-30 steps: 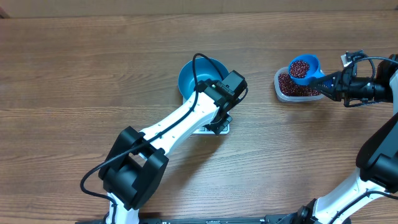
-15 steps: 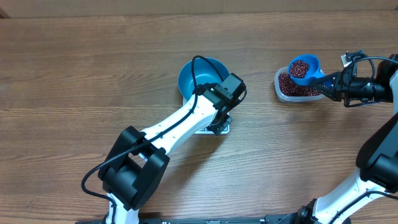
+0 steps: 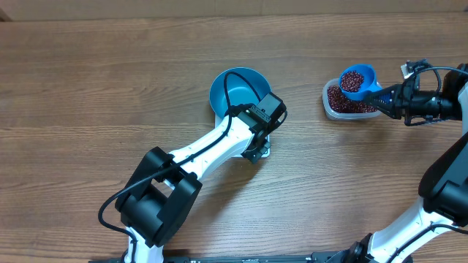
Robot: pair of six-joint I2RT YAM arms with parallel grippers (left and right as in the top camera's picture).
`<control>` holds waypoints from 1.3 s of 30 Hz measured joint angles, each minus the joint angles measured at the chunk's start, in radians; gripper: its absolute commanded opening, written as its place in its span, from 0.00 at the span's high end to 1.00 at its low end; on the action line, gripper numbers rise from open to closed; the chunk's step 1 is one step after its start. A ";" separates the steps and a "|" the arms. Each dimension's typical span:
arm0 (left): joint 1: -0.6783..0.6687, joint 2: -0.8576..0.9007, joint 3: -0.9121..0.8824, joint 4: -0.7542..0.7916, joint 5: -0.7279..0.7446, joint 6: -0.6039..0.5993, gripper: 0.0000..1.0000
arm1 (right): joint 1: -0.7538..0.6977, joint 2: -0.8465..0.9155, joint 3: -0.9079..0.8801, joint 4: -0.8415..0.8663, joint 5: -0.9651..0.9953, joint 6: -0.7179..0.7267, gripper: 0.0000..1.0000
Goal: Scoop item into bowl and weigh 150g on scale
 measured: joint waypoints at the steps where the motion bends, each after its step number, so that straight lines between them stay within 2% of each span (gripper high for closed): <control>1: 0.000 0.000 0.000 0.006 0.000 0.000 0.96 | 0.000 0.000 0.000 0.000 0.001 0.000 0.96; 39: 0.035 -0.001 -0.031 0.076 0.000 0.000 0.96 | 0.000 0.000 0.000 0.000 0.006 0.003 0.96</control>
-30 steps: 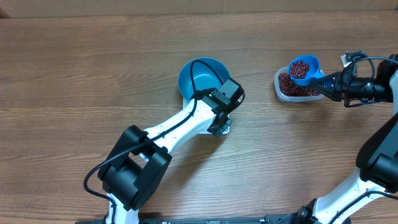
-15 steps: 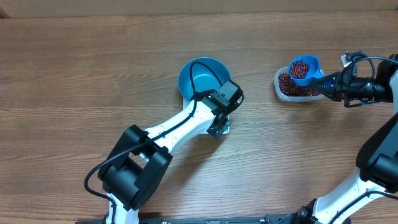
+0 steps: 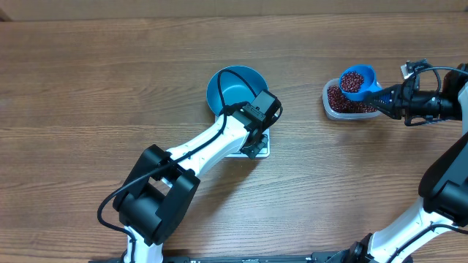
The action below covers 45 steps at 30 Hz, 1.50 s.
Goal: Scoop item into bowl and weigh 150g on scale
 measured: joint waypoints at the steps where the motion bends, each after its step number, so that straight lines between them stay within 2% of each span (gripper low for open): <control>1: 0.000 0.000 0.000 0.000 0.000 0.000 0.96 | 0.000 0.000 0.000 0.000 0.000 0.000 0.96; 45: 0.000 0.000 0.000 -0.015 0.042 0.005 0.96 | 0.000 0.000 0.000 0.000 0.004 0.004 0.96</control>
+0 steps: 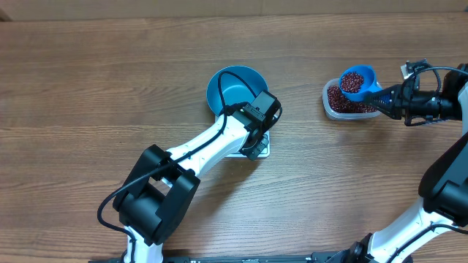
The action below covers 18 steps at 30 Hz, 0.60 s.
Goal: Scoop item into bowl and weigh 150g on scale
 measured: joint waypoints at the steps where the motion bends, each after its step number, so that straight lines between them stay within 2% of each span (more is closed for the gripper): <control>1: 0.000 0.000 0.000 0.000 0.000 0.000 0.96 | 0.000 0.000 0.000 0.000 0.000 0.000 0.96; 18: 0.000 0.000 -0.001 0.008 0.003 0.003 0.96 | 0.000 0.000 0.000 0.000 0.000 0.000 0.96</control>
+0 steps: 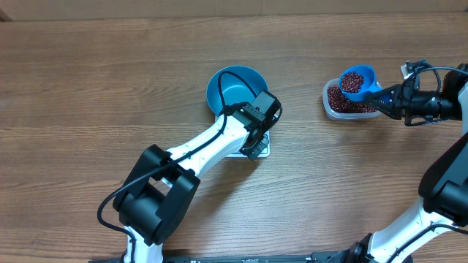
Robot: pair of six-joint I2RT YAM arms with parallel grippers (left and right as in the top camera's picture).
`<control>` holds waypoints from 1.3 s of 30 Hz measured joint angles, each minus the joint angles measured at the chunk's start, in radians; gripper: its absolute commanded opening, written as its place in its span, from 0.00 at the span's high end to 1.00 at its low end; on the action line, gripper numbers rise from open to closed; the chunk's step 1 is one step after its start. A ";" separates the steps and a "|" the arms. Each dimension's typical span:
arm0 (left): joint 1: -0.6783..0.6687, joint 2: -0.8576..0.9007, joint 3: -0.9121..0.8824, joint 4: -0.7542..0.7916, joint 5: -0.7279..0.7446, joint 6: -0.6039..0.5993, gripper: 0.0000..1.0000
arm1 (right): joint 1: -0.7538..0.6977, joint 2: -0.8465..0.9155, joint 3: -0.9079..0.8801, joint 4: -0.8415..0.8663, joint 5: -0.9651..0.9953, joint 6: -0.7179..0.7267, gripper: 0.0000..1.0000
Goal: Scoop item into bowl and weigh 150g on scale
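Observation:
A blue bowl [230, 88] stands at the table's middle, partly on a white scale [261, 150] that shows only as a corner under my left arm. My left gripper [254, 109] is at the bowl's near right rim. The wrist hides its fingers, so their state is unclear. At the right, a blue scoop [357, 80] heaped with red beans hangs over a white container of beans [338, 102]. My right gripper [393, 97] is shut on the scoop's handle.
The wooden table's far edge runs along the top of the view. My left arm lies diagonally from the lower left up to the bowl. My right arm reaches in from the right edge.
At first my left wrist and the bowl sat slightly farther right and the scale was almost hidden. By the second moment they had shifted a little left, showing more of the scale. Nothing changed after that. The right gripper held the full scoop over the container throughout.

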 measured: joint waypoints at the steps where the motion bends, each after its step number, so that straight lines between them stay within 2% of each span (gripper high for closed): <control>1: 0.000 0.000 -0.002 0.003 0.000 0.000 0.96 | 0.000 0.000 0.000 0.000 0.000 0.000 0.96; 39: 0.000 -0.002 -0.025 0.059 -0.001 0.000 0.96 | 0.000 0.000 0.000 0.005 0.000 0.000 0.96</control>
